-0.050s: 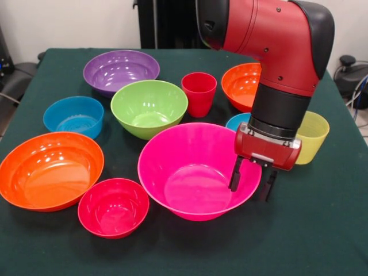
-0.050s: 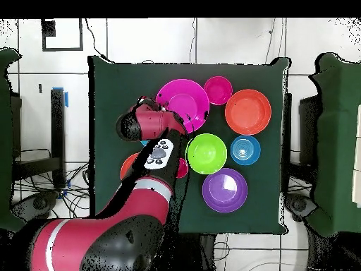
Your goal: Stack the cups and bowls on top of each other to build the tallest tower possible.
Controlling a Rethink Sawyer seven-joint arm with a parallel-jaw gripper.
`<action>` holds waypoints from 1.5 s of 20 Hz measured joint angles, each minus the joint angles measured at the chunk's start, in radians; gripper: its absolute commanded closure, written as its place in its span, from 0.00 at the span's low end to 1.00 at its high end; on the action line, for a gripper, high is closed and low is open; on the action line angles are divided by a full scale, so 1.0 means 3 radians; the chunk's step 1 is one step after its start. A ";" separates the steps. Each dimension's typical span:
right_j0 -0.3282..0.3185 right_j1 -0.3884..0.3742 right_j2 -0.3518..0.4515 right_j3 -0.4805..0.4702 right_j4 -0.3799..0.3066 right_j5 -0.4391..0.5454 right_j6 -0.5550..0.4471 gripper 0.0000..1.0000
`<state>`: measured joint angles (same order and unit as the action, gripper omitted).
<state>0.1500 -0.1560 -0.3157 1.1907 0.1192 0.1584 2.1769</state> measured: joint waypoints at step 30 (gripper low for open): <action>-0.0020 -0.0130 -0.0015 0.0000 -0.0059 0.0235 0.0000 1.00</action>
<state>0.1440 -0.1951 -0.3203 1.1908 0.1016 0.2290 2.1769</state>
